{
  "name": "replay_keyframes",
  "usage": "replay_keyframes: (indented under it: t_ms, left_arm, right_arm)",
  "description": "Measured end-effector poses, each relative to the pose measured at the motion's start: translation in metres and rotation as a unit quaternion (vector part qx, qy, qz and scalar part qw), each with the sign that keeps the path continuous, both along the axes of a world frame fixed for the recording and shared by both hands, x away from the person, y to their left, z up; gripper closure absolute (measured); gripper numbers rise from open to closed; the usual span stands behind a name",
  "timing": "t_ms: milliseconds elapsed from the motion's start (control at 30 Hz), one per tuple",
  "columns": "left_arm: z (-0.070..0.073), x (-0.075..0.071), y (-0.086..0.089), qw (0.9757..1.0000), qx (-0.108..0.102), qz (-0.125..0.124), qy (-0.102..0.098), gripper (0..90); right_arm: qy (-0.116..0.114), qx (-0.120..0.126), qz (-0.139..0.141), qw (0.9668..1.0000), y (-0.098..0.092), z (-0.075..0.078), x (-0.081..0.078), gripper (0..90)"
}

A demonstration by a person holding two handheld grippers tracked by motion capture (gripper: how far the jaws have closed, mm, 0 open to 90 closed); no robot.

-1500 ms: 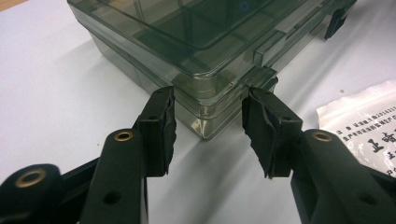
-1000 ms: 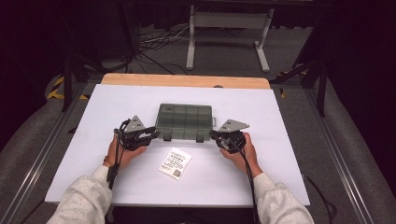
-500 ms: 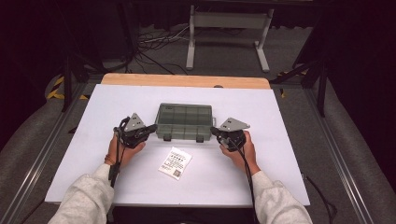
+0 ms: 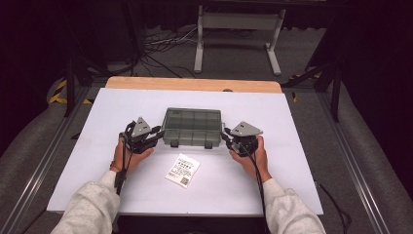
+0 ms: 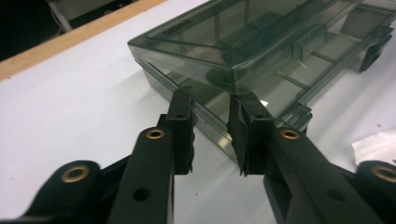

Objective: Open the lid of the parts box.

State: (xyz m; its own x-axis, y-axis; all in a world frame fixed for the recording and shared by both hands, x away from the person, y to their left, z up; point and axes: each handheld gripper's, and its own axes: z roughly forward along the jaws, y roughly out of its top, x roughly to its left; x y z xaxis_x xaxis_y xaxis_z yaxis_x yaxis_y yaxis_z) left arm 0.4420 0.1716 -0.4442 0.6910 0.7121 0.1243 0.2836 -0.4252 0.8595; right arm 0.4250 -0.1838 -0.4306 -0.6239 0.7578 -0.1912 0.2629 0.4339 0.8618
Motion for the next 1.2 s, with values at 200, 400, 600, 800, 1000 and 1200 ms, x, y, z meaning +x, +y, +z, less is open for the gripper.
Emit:
replay_keyframes:
  t_ms: [200,400,600,800,1000,1200]
  left_arm:
    - [0.005,-0.004,-0.006,0.9996,0.009,0.003,-0.027,67.2]
    - [0.01,-0.004,-0.01,0.9986,0.016,0.016,-0.047,68.5]
    - [0.012,-0.003,-0.011,0.998,0.02,0.019,-0.057,71.1]
    - [0.02,0.001,-0.011,0.997,0.022,0.02,-0.072,70.4]
    - [0.026,0.005,-0.012,0.9958,0.024,0.027,-0.084,70.0]
    - [0.032,0.012,-0.015,0.995,0.027,0.026,-0.093,69.0]
  right_arm:
    - [-0.027,-0.002,0.007,0.9996,0.002,0.004,-0.005,74.9]
    - [-0.053,-0.013,0.012,0.9984,0.005,0.009,-0.006,77.3]
    - [-0.061,-0.017,0.009,0.9979,0.005,0.011,-0.004,80.2]
    - [-0.066,-0.015,0.001,0.9977,0.006,0.017,-0.003,76.9]
    - [-0.072,-0.004,-0.002,0.9974,0.005,0.025,0.002,73.8]
    - [-0.068,-0.004,-0.002,0.9977,0.008,0.031,0.007,73.7]
